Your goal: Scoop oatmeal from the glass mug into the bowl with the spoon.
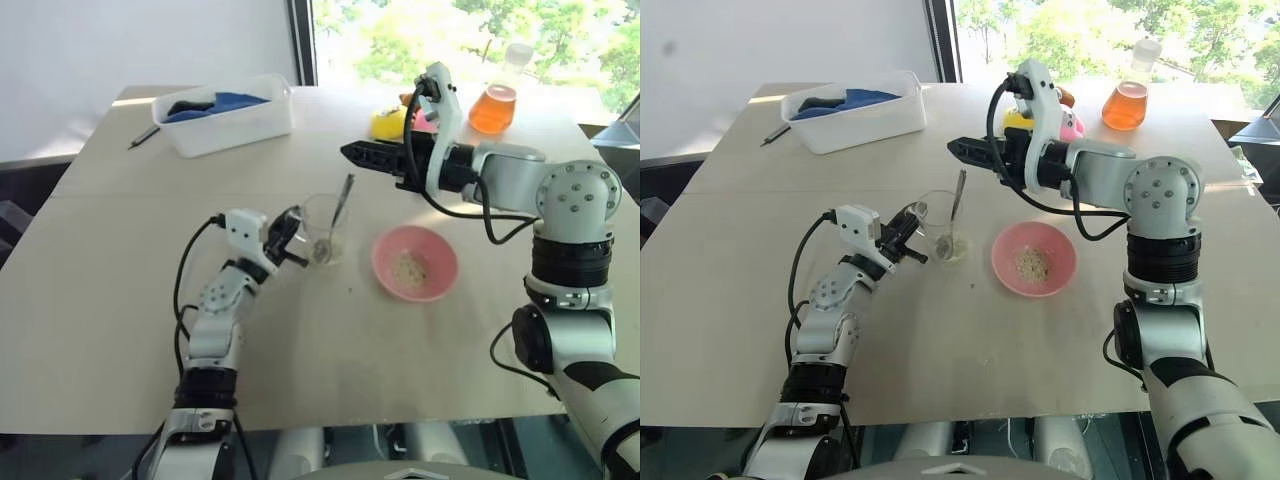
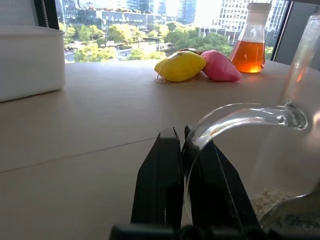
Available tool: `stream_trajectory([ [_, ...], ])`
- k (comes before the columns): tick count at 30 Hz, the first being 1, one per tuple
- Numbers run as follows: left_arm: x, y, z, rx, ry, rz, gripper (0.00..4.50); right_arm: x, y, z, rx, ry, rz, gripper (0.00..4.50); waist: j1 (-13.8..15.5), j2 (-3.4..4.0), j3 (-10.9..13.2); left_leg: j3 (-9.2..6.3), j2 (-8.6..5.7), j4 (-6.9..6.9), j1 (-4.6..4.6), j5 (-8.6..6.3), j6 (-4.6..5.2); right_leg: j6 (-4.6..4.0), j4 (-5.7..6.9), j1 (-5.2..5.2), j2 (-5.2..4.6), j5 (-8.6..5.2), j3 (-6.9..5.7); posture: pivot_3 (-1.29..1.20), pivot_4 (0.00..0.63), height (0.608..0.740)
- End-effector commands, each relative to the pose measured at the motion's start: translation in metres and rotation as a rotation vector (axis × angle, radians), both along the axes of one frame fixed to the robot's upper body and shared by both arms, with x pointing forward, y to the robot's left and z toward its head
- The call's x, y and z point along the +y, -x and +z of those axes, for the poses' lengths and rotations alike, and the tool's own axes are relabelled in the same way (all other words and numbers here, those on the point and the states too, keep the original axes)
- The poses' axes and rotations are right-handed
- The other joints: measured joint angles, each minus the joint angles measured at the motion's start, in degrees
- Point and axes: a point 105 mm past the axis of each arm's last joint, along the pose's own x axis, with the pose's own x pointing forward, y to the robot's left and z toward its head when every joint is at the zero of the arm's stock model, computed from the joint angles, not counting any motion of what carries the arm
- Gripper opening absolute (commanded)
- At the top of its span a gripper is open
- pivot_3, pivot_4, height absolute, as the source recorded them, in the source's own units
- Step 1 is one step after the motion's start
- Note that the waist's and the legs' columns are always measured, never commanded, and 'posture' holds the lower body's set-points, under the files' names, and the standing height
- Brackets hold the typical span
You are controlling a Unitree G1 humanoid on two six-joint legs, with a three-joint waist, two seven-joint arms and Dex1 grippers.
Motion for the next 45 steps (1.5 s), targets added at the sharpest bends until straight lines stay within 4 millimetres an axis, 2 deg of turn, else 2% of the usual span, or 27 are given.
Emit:
stream_trajectory([
  [1,-0.001,0.004,-0.015,0.054,-0.044,-0.003,0.0,-0.01,-0.006,0.025,-0.087,-0.065,-0.057,3.44,0.0,0.0,0.0,0.0,0.0,0.0,0.0,0.0,0.0,0.0,0.0,0.0,0.0,0.0,0.0,0.0,0.15,0.74],
  [8,-0.001,0.007,-0.015,0.055,-0.029,-0.008,0.0,-0.043,-0.029,0.029,-0.123,-0.07,-0.227,3.44,0.0,0.0,0.0,0.02,-0.01,0.0,0.0,0.0,-0.01,0.0,-0.01,0.0,0.0,0.0,0.01,0.0,0.15,0.74],
  [10,-0.002,0.008,-0.014,0.054,-0.016,-0.025,0.74,-0.049,-0.031,0.029,-0.126,-0.071,-0.252,3.47,0.0,0.0,0.0,0.0,-0.01,-0.01,0.0,0.0,-0.01,0.0,-0.01,0.0,0.0,0.0,0.01,0.0,0.15,0.74],
  [11,-0.003,0.009,-0.014,0.054,-0.017,-0.031,0.96,-0.051,-0.032,0.03,-0.128,-0.073,-0.257,3.47,0.0,0.0,0.0,0.01,-0.01,-0.02,0.0,0.0,-0.01,0.0,-0.01,-0.01,0.01,0.0,0.01,0.0,0.15,0.74],
  [15,0.0,0.01,-0.015,0.052,-0.024,-0.021,2.77,-0.061,-0.034,0.033,-0.14,-0.075,-0.287,3.47,0.0,0.01,0.0,0.01,0.0,-0.02,-0.01,0.01,-0.02,0.0,-0.01,-0.02,0.01,0.0,0.01,0.0,0.15,0.74],
  [19,0.005,0.015,-0.009,0.028,-0.012,-0.019,2.77,-0.07,-0.036,0.033,-0.144,-0.07,-0.312,3.47,0.0,0.01,0.0,0.03,0.0,-0.02,-0.01,0.0,-0.01,0.0,-0.01,-0.02,0.0,0.0,0.02,0.0,0.15,0.74],
  [24,0.004,0.031,0.004,-0.012,-0.018,-0.057,2.77,-0.076,-0.032,0.033,-0.155,-0.069,-0.31,3.47,-0.1,0.01,0.0,0.03,0.03,-0.06,-0.01,0.0,-0.01,0.0,-0.02,-0.04,0.0,0.0,0.06,0.0,0.15,0.74],
  [28,0.008,0.042,0.015,-0.034,-0.045,-0.06,2.77,-0.081,-0.026,0.031,-0.172,-0.071,-0.284,3.47,0.0,0.01,0.0,0.03,0.05,-0.07,-0.04,-0.01,0.0,-0.01,-0.03,-0.06,-0.01,0.0,0.11,0.0,0.15,0.74],
  [32,0.011,0.055,0.036,-0.073,-0.039,-0.058,2.77,-0.084,-0.007,0.023,-0.229,-0.071,-0.205,3.47,0.1,-0.01,0.0,0.0,0.03,-0.07,-0.07,-0.02,0.02,0.0,-0.08,-0.05,-0.04,0.0,0.12,0.0,0.15,0.74],
  [34,0.01,0.064,0.039,-0.063,-0.018,-0.073,2.77,-0.086,0.001,0.009,-0.242,-0.057,-0.172,3.47,0.1,-0.01,0.0,0.0,0.03,-0.07,-0.07,-0.02,0.03,0.0,-0.09,-0.05,-0.06,-0.01,0.17,0.0,0.15,0.74],
  [37,0.009,0.078,0.04,-0.032,0.014,-0.082,2.77,-0.094,0.012,-0.035,-0.241,0.016,-0.151,3.47,0.1,-0.05,0.0,-0.05,0.03,-0.1,-0.07,-0.02,0.03,0.0,-0.13,-0.02,-0.06,-0.01,0.2,0.0,0.15,0.74],
  [42,0.013,0.107,0.025,0.053,-0.057,-0.042,2.77,-0.123,0.039,-0.094,-0.26,0.057,-0.219,3.47,0.0,-0.02,0.0,-0.05,0.04,-0.11,-0.02,-0.03,0.03,0.0,-0.14,0.01,-0.03,-0.01,0.24,0.0,0.15,0.74],
  [45,0.014,0.119,0.021,0.089,-0.056,0.001,2.77,-0.142,0.063,-0.115,-0.319,0.107,-0.256,3.47,0.1,-0.04,0.0,-0.05,0.04,-0.1,0.05,-0.04,0.05,0.01,-0.12,0.05,-0.01,-0.02,0.25,0.0,0.15,0.74],
])
